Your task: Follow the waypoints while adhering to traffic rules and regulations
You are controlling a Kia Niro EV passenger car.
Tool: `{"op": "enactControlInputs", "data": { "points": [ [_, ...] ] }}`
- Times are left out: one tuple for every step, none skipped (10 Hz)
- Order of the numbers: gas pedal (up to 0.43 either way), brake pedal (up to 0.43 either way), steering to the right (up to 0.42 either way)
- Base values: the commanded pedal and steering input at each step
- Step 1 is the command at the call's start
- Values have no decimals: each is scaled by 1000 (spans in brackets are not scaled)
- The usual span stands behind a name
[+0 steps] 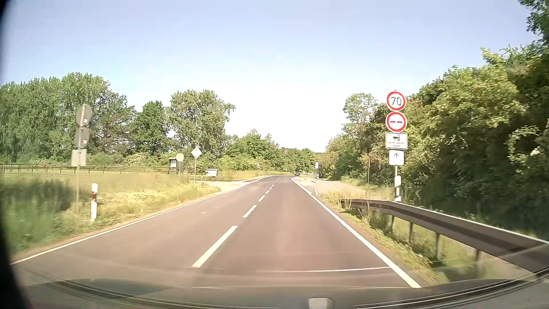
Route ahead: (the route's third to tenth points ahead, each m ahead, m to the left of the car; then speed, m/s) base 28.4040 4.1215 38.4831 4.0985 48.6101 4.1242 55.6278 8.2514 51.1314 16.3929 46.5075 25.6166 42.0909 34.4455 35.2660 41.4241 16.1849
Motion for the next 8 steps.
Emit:
{"op": "enactControlInputs", "data": {
  "points": [
    [0,348,-9],
    [0,354,-9],
    [0,354,-9],
    [0,360,-9],
    [0,366,-9],
    [0,372,-8],
    [0,378,-8],
    [0,384,-6]
  ]
}}
